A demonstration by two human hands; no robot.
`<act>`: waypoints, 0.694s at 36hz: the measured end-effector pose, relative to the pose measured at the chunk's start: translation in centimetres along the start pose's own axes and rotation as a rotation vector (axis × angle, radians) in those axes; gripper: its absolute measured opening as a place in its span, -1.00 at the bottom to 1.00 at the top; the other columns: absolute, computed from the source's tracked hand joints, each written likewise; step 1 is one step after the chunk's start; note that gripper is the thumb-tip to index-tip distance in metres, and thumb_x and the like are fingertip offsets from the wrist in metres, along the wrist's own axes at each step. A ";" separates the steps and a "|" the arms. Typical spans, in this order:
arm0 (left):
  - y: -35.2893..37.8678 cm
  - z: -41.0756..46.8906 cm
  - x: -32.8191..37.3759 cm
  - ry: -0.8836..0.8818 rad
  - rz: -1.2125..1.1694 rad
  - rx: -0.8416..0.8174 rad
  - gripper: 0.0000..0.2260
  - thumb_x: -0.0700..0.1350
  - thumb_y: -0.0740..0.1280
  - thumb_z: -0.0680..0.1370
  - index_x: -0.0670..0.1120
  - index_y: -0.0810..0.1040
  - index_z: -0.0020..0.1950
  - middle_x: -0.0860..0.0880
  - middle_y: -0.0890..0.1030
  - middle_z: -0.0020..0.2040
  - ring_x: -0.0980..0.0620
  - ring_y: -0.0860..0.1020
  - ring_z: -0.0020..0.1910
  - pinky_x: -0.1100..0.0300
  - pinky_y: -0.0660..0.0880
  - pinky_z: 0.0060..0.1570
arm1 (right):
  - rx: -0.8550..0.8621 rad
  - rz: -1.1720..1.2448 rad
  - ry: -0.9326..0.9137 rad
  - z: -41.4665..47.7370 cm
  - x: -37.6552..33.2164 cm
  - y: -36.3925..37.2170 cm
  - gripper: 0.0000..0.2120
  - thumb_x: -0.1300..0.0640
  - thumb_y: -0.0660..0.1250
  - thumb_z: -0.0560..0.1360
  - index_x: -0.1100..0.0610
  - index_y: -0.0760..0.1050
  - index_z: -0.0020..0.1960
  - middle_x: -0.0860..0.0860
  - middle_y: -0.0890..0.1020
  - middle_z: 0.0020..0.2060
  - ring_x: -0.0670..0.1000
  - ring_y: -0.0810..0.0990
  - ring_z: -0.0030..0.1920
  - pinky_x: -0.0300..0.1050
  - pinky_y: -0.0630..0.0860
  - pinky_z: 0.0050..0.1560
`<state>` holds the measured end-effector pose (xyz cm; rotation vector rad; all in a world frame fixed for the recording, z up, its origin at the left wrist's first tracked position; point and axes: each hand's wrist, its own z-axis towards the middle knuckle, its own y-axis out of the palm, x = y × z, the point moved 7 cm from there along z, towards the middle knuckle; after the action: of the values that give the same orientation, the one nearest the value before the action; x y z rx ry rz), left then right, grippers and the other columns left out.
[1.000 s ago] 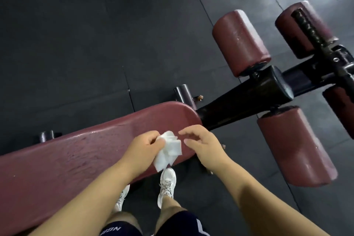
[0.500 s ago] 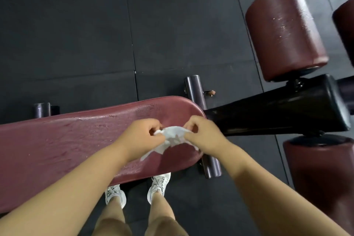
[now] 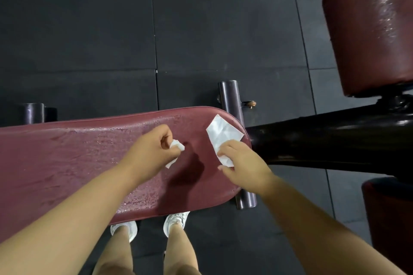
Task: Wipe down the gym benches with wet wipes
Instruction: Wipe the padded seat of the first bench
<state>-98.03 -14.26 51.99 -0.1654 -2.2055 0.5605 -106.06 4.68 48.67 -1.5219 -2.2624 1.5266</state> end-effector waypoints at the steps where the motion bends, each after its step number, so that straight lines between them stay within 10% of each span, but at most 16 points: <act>1: 0.0 -0.1 -0.2 -0.004 -0.006 0.007 -0.80 -0.20 0.35 0.43 -0.12 0.32 -0.25 0.05 0.39 -0.42 0.07 0.28 -0.45 0.21 0.23 -0.44 | 0.046 0.025 -0.007 -0.2 0.0 0.1 -0.71 0.08 0.35 0.50 0.08 0.50 0.22 -0.09 0.47 0.16 -0.03 0.47 0.17 -0.06 0.50 0.10; 9: 0.2 -0.3 -1.1 0.008 0.010 0.017 -0.87 -0.04 0.34 0.51 0.01 0.39 -0.11 0.05 0.55 -0.29 0.19 0.44 -0.44 0.24 0.30 -0.42 | 0.260 -0.282 -0.165 1.9 0.6 -1.0 -0.45 0.18 0.58 0.26 0.01 0.56 0.22 0.15 0.53 0.17 0.19 0.54 -0.01 0.05 0.57 -0.18; 18: 0.8 0.9 -1.6 0.024 0.055 0.066 -0.94 -0.01 0.32 0.52 0.05 0.54 -0.13 0.03 0.56 -0.21 0.11 0.50 -0.33 0.24 0.31 -0.38 | 0.441 -0.074 -0.036 2.4 1.3 1.9 -0.84 0.17 0.16 0.53 0.09 0.45 0.07 0.07 0.52 -0.14 0.14 0.54 -0.22 0.02 0.56 -0.30; 25: 0.8 0.7 -2.1 0.007 0.072 0.060 -0.90 0.04 0.34 0.51 0.03 0.53 -0.13 0.01 0.56 -0.21 0.08 0.51 -0.32 0.21 0.34 -0.37 | 0.203 -0.133 -0.172 0.2 -1.8 4.6 -0.90 0.05 0.23 0.57 -0.07 0.48 0.05 -0.07 0.45 -0.15 -0.03 0.47 -0.22 -0.10 0.50 -0.26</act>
<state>-97.28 -14.39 49.76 -0.2149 -2.1803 0.6641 -102.03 3.52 46.14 -1.2071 -2.1591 1.8454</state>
